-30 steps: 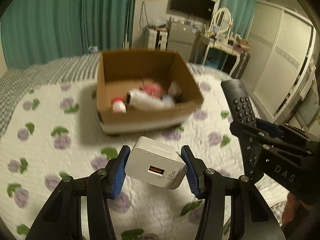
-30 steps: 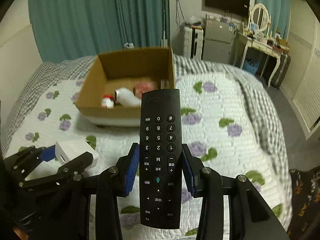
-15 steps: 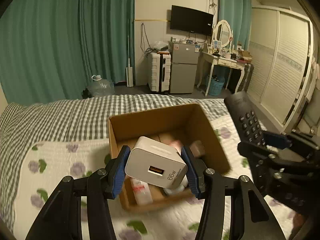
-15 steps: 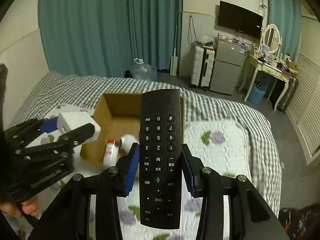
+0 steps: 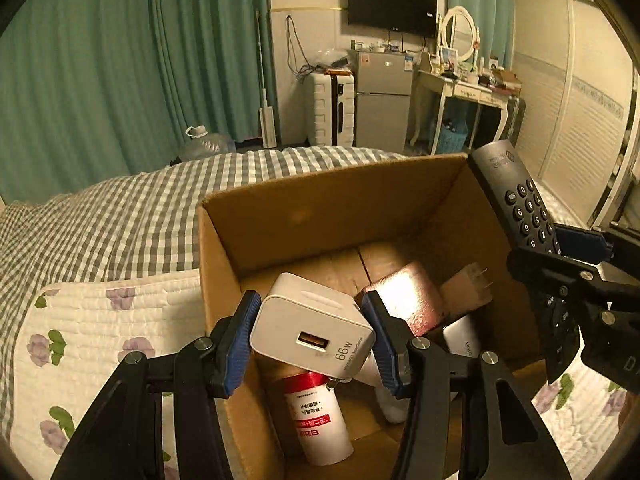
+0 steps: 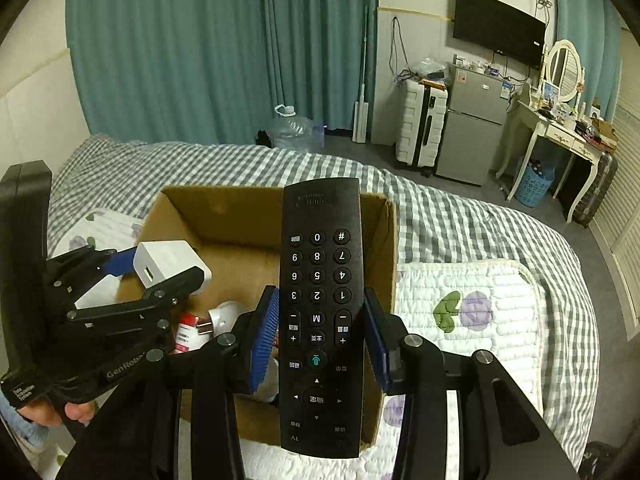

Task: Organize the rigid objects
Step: 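Lower the charger and the remote into the box and open both grippers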

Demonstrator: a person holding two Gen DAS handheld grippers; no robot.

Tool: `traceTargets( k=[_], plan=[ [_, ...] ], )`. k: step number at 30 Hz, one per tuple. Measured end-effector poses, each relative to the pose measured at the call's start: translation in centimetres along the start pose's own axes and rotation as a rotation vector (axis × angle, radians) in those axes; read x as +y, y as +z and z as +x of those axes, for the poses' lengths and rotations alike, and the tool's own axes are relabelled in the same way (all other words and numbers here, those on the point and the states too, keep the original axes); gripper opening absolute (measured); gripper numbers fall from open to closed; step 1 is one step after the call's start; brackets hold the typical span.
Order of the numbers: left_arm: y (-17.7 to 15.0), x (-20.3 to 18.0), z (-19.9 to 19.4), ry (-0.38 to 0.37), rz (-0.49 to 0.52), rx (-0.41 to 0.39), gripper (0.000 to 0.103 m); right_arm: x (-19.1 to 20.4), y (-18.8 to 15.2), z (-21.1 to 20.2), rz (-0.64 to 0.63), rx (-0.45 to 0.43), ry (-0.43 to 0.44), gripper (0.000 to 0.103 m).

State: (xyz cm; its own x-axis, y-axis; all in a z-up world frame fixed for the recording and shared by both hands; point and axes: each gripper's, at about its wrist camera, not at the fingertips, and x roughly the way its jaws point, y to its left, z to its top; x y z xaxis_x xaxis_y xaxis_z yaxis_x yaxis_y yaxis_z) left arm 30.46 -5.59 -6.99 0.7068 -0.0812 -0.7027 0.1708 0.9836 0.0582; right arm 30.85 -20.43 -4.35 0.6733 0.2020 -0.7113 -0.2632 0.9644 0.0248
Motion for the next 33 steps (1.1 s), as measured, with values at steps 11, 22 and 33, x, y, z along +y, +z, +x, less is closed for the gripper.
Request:
traceTargets(
  k=[11, 22, 33],
  plan=[
    [0.9, 0.2, -3.5, 0.000, -0.019, -0.016, 0.058, 0.4, -0.1, -1.7, -0.013, 0.010, -0.028, 0.040],
    [0.0, 2.4, -6.6, 0.033, 0.024, -0.068, 0.068, 3.1, 1.9, -1.7, -0.031, 0.005, -0.010, 0.041],
    [-1.7, 5.5, -3.6, 0.040, -0.051, -0.039, 0.068, 4.3, 0.4, 4.5, 0.011, 0.074, 0.004, 0.041]
  ],
)
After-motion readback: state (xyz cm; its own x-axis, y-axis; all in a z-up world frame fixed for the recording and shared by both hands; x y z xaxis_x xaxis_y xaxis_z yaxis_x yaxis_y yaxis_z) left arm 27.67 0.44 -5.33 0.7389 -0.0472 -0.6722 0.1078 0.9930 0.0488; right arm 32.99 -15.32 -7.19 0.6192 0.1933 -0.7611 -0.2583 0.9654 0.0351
